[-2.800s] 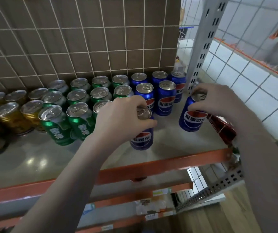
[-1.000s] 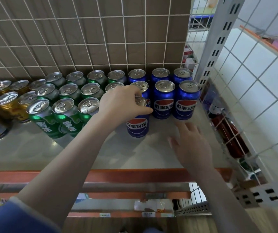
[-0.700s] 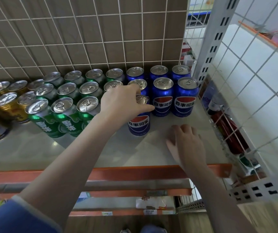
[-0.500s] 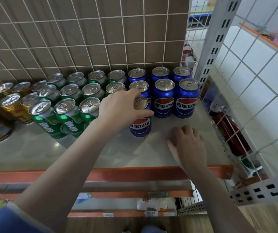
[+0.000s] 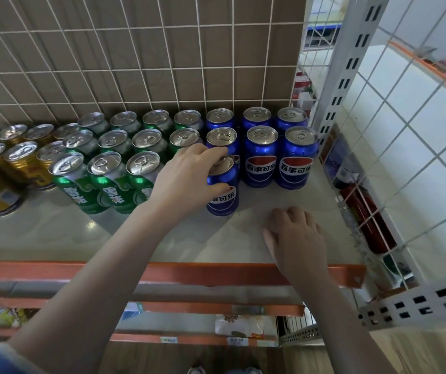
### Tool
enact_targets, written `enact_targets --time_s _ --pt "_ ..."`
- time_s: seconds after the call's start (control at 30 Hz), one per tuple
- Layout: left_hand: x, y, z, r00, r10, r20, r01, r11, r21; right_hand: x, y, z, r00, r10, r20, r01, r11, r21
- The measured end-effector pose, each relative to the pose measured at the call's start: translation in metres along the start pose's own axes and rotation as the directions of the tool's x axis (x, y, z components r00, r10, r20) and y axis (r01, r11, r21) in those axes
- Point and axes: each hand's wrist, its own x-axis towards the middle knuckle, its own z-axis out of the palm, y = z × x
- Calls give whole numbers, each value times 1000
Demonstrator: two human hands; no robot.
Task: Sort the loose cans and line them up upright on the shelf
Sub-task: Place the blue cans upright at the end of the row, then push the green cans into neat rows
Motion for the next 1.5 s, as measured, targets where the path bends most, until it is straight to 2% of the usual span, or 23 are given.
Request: enact_targets --time_s 0.1,0.2,0.27,0.37,0.5,0.67,0.9,1.13,1.23,1.5 --pt "-16 5 8 992 -28 -125 33 999 38 -11 -1 -6 998 -44 -53 49 995 86" --pt "-39 5 13 949 -61 -308 80 996 50 -21 -4 -10 990 -109 -93 120 985 123" --pt "-60 1 13 924 -119 -364 150 987 59 -25 -11 -12 985 -138 -107 150 982 116" --pt "-95 -18 14 900 -234 -368 279 957 73 -32 -33 -14 985 -161 -56 166 982 92" --pt "-146 -53 9 829 -461 -316 506 859 74 -45 -81 -13 975 -212 70 206 975 78" --pt "-213 -106 -11 712 -653 -259 669 742 -32 -67 -159 -3 953 -301 33 298 951 80" --pt "-331 -221 -65 559 -747 -359 762 634 -134 -115 -313 27 921 -389 26 386 919 84" --pt "-433 -340 -131 474 -783 -403 818 561 -126 -155 -484 37 887 -462 -29 460 873 160" --pt "-454 -383 -151 467 -779 -417 809 567 -152 -157 -538 43 883 -468 -30 466 866 181" --pt "-467 -513 -178 504 -748 -432 778 610 -150 -142 -659 85 885 -461 -71 466 868 172"
